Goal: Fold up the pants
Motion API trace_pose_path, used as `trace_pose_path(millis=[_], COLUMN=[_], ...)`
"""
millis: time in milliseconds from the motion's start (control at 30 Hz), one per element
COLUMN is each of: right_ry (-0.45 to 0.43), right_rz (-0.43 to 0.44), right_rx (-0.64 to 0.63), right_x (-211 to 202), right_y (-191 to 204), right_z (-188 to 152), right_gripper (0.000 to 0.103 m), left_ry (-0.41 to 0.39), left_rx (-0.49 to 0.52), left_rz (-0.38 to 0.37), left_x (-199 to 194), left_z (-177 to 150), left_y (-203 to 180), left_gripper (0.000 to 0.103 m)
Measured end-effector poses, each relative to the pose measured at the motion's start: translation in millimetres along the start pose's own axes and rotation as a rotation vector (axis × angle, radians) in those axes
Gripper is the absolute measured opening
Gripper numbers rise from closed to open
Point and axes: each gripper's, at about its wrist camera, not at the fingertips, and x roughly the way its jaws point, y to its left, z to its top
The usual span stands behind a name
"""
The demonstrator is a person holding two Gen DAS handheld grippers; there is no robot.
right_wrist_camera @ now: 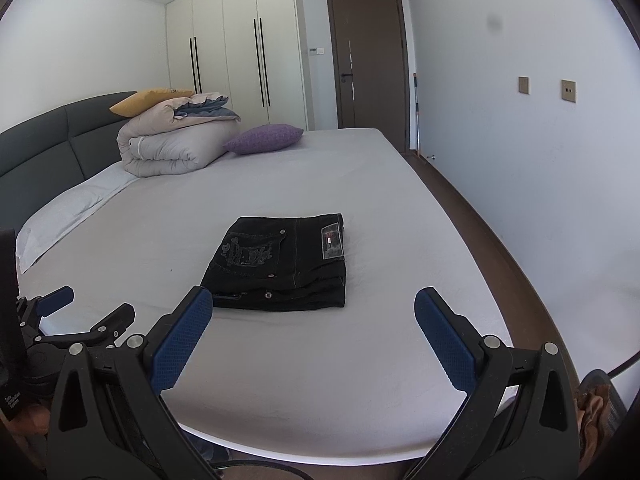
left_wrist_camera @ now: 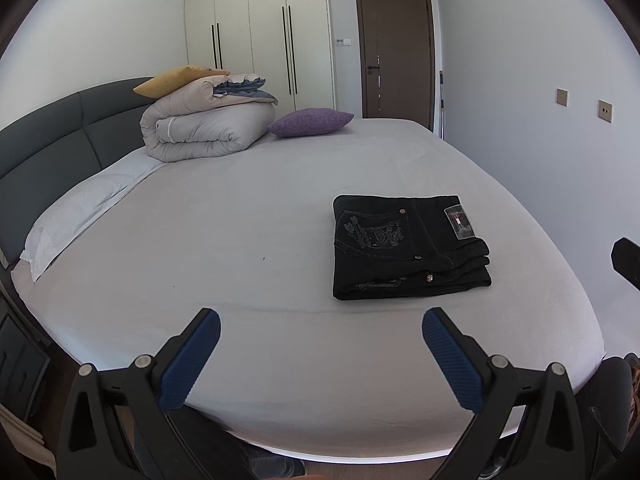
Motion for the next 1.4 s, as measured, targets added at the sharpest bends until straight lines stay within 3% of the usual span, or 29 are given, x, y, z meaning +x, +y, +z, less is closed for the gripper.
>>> trace_pose_path(millis=[1400], right_ry=[0.094], right_rz=[0.022], right_rx=[0.016], right_x=[45.6], right_y=[-5.6], right_z=[-18.9], right_gripper=[0.103], left_ry=[0.049], left_rx=[-0.028], left_rz=[-0.01], left_x=[17.7], left_z=[-12.3], left_y=[2.7], left_gripper=[0.103])
